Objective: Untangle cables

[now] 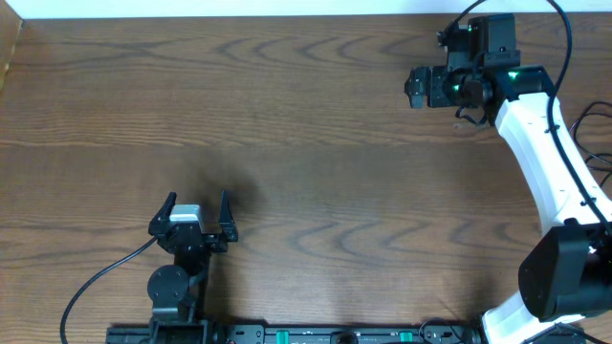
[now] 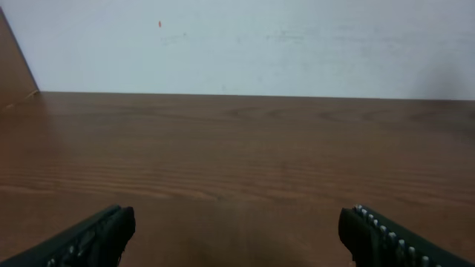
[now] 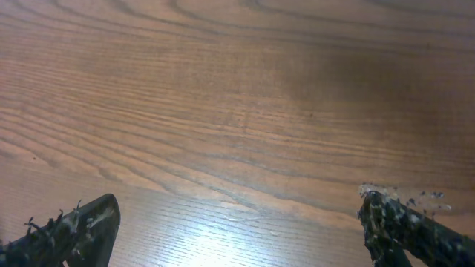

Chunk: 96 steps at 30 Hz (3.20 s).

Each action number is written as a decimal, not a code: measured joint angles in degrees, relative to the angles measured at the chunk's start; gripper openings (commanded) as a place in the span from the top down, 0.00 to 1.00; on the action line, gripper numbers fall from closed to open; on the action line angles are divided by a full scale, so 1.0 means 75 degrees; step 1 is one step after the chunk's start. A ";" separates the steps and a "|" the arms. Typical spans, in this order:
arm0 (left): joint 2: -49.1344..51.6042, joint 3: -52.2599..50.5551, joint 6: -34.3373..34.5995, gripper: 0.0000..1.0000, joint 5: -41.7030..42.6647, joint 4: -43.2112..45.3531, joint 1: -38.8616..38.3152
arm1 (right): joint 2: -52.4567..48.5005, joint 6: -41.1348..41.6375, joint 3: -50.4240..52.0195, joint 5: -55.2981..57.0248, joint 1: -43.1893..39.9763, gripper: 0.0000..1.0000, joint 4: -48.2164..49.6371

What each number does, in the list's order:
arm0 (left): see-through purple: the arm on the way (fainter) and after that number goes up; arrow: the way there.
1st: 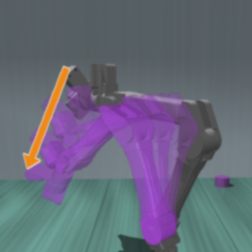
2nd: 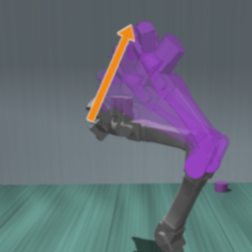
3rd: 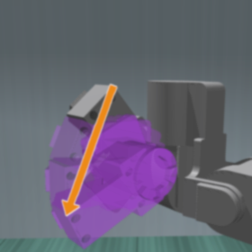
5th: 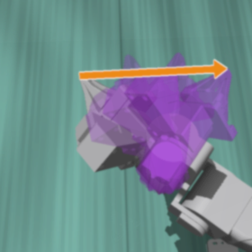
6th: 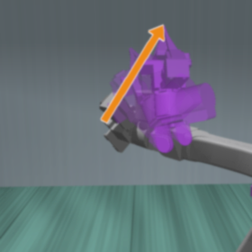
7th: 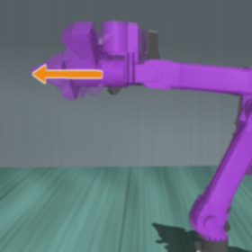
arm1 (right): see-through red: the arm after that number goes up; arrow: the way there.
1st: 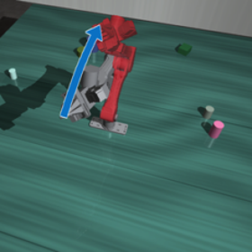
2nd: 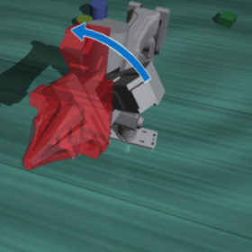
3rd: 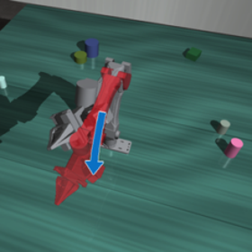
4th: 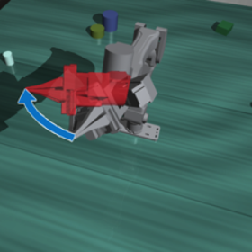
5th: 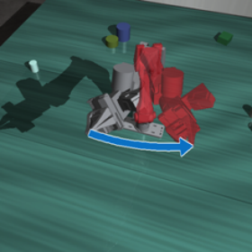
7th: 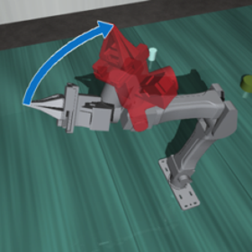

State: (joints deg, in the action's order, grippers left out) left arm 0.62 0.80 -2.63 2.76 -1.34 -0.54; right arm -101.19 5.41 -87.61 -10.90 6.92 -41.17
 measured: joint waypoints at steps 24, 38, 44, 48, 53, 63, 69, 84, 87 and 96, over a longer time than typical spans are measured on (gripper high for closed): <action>-0.0003 0.0006 0.0006 0.07 -0.0017 -0.0015 0.0000 | 0.0000 0.0000 0.0000 -0.0003 0.0006 0.01 0.0003; -0.0003 0.0006 0.0006 0.07 -0.0017 -0.0012 0.0000 | 0.0000 -0.0003 0.0000 -0.0003 0.0003 0.01 0.0003; -0.0003 0.0006 0.0006 0.07 -0.0017 -0.0015 0.0000 | 0.0000 -0.0003 0.0000 0.0061 0.0003 0.01 -0.0003; -0.0003 0.0006 0.0006 0.07 -0.0015 -0.0012 0.0000 | 0.0000 0.0000 0.0000 0.0315 0.0003 0.01 -0.0254; -0.0003 0.0006 0.0006 0.07 -0.0017 -0.0012 0.0000 | 0.0000 -0.0003 0.0000 0.0519 0.0003 0.01 -0.0219; 0.0000 0.0026 0.0006 0.07 -0.0017 -0.0029 0.0000 | 0.1751 -0.0035 0.2302 0.0600 0.0003 0.01 0.2780; 0.0000 0.0035 0.0006 0.07 -0.0026 -0.0044 0.0000 | 0.3290 -0.0041 0.5141 0.0603 -0.0079 0.01 0.5569; 0.0000 0.0035 0.0006 0.07 -0.0023 -0.0047 0.0000 | 0.6758 -0.0058 1.0407 0.0717 -0.0638 0.01 0.9871; 0.0000 0.0038 0.0006 0.07 -0.0020 -0.0047 0.0000 | 0.7399 -0.0058 1.0905 0.0778 -0.0769 0.01 0.9871; 0.0000 0.0041 0.0006 0.07 -0.0023 -0.0050 0.0000 | 0.9331 -0.0064 1.1613 0.0941 -0.1023 0.01 0.8661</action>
State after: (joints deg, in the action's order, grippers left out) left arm 0.62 1.10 -2.59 2.59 -1.72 -0.54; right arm -31.20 4.93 -0.51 -3.84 -0.75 23.79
